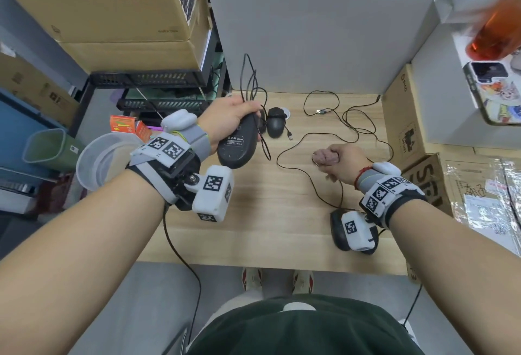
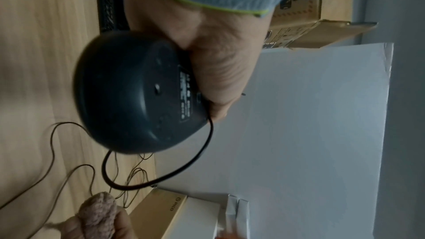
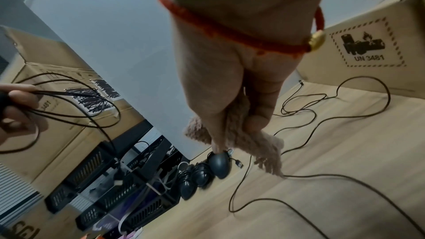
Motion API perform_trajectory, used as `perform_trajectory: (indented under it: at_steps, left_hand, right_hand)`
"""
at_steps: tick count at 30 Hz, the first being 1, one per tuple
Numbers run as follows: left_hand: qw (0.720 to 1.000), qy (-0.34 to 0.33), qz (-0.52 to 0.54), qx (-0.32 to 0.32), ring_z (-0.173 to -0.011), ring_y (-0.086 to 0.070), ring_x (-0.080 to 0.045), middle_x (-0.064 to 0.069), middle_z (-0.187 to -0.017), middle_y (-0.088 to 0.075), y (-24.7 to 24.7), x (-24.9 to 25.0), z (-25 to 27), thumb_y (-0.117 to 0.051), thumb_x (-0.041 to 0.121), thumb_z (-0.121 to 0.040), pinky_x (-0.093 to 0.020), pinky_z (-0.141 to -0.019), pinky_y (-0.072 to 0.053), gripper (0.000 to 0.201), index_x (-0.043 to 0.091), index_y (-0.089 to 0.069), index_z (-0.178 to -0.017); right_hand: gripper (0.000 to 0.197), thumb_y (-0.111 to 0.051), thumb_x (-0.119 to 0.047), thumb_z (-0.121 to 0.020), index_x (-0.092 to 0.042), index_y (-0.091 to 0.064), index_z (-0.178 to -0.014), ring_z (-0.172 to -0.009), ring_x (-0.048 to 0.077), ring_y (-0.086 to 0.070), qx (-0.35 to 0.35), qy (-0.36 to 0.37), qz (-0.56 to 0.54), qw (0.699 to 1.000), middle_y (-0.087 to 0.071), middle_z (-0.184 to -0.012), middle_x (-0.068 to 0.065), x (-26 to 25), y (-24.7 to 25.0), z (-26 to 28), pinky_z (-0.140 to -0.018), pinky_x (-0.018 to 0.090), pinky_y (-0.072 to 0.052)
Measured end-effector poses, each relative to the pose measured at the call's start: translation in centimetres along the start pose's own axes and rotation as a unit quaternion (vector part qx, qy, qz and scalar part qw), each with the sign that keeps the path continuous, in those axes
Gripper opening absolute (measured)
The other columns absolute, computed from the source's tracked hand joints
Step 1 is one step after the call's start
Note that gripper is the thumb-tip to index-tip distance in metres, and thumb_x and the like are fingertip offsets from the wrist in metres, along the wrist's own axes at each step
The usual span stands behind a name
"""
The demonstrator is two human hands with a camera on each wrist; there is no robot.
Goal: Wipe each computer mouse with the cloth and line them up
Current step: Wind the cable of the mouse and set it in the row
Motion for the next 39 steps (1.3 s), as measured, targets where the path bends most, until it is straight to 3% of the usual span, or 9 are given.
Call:
perform_trajectory:
  at_steps: [4,8,13,17,21,24,27,32,39]
  left_hand:
    - [0.999,0.027,-0.046,-0.001,-0.046,-0.066,-0.02,-0.005,-0.061,-0.065,-0.9,-2.4,-0.1,-0.062,0.021,-0.099,-0.023,-0.044,-0.05,0.018,0.007,-0.063,-0.088]
    - [0.992,0.043,-0.119,0.004,-0.044,-0.064,-0.015,-0.003,-0.061,-0.066,-1.3,-5.2,-0.5,-0.065,0.025,-0.097,-0.02,-0.044,-0.047,0.025,0.01,-0.066,-0.078]
    - [0.979,0.085,-0.181,-0.022,-0.064,-0.072,-0.031,-0.01,-0.067,-0.071,-2.0,-8.5,-1.1,-0.067,0.052,-0.089,-0.032,-0.06,-0.058,0.041,0.013,-0.073,-0.076]
    - [0.964,0.126,-0.235,-0.019,-0.084,-0.074,-0.039,-0.022,-0.09,-0.075,-1.8,-10.2,-1.3,-0.054,0.087,-0.059,-0.053,-0.087,-0.058,0.094,0.004,-0.074,-0.099]
    - [0.965,0.139,-0.22,-0.026,-0.096,-0.067,-0.037,-0.023,-0.107,-0.068,-2.6,-8.2,-0.6,-0.05,0.051,-0.097,-0.049,-0.099,-0.052,0.054,-0.001,-0.065,-0.104]
    - [0.977,0.153,-0.147,-0.025,-0.09,-0.057,-0.032,-0.019,-0.093,-0.057,-2.8,-6.1,0.1,-0.061,0.024,-0.073,-0.052,-0.089,-0.051,0.017,0.011,-0.054,-0.081]
    - [0.98,0.137,-0.134,-0.05,-0.079,-0.058,-0.027,-0.011,-0.084,-0.054,-2.6,-4.6,0.8,-0.067,0.005,-0.071,-0.034,-0.071,-0.051,0.045,0.012,-0.049,-0.111]
    - [0.963,0.047,-0.255,-0.069,-0.086,-0.056,-0.017,-0.005,-0.103,-0.05,-1.8,-1.3,0.8,-0.086,0.006,-0.068,-0.028,-0.071,-0.053,0.083,0.019,-0.033,-0.131]
    - [0.971,0.034,-0.227,-0.063,-0.073,-0.063,-0.021,-0.007,-0.083,-0.066,-1.1,0.9,1.2,-0.076,0.005,-0.08,-0.033,-0.073,-0.055,0.022,0.009,-0.063,-0.098]
  right_hand:
    - [0.024,-0.08,-0.021,-0.077,-0.021,-0.062,-0.093,-0.073,0.02,-0.073,-0.121,-0.011,0.02,0.992,-0.074,-0.075,0.003,-0.7,-3.6,0.6,-0.071,0.025,-0.052]
    - [0.054,-0.075,-0.036,-0.084,-0.019,-0.057,-0.132,-0.12,0.023,-0.057,-0.162,-0.011,0.098,0.982,-0.06,-0.129,0.003,-1.5,-5.5,0.7,-0.1,0.029,-0.044]
    - [0.028,-0.063,-0.042,-0.094,-0.017,-0.068,-0.107,-0.1,0.015,-0.062,0.016,0.079,-0.072,0.994,-0.068,-0.108,-0.003,-6.1,-2.6,0.4,-0.085,0.027,-0.043]
    - [0.019,-0.059,-0.039,-0.096,-0.021,-0.066,-0.096,-0.088,0.016,-0.066,0.045,0.128,-0.118,0.984,-0.068,-0.095,-0.007,-9.4,-1.1,0.6,-0.085,0.032,-0.05]
    - [0.021,-0.058,-0.037,-0.098,-0.019,-0.067,-0.104,-0.093,0.011,-0.059,0.044,0.17,-0.099,0.98,-0.067,-0.101,-0.007,-11.2,-0.7,1.0,-0.087,0.029,-0.046]
    - [0.024,-0.059,-0.024,-0.098,-0.018,-0.063,-0.12,-0.095,0.009,-0.054,0.015,0.225,-0.109,0.968,-0.062,-0.111,-0.004,-12.9,-0.7,1.5,-0.086,0.018,-0.042]
    - [0.047,-0.063,-0.01,-0.092,-0.023,-0.054,-0.136,-0.106,0.01,-0.05,-0.015,0.285,-0.064,0.956,-0.054,-0.125,0.0,-14.0,-0.6,1.9,-0.082,0.002,-0.033]
    - [0.031,-0.072,-0.018,-0.086,-0.021,-0.069,-0.117,-0.127,0.027,-0.045,-0.008,0.297,0.028,0.954,-0.048,-0.137,0.011,-14.9,0.6,1.6,-0.107,0.037,-0.038]
    - [0.009,-0.055,-0.023,-0.099,-0.021,-0.057,-0.09,-0.08,0.016,-0.062,0.048,0.248,-0.026,0.967,-0.068,-0.079,-0.008,-16.1,5.2,2.5,-0.072,0.03,-0.042]
Point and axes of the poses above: each hand's wrist, its own z-axis away from the middle knuckle, its own y-axis out of the back of the hand, x = y × z, the point moved 7 cm from there along -z, towards the middle knuckle
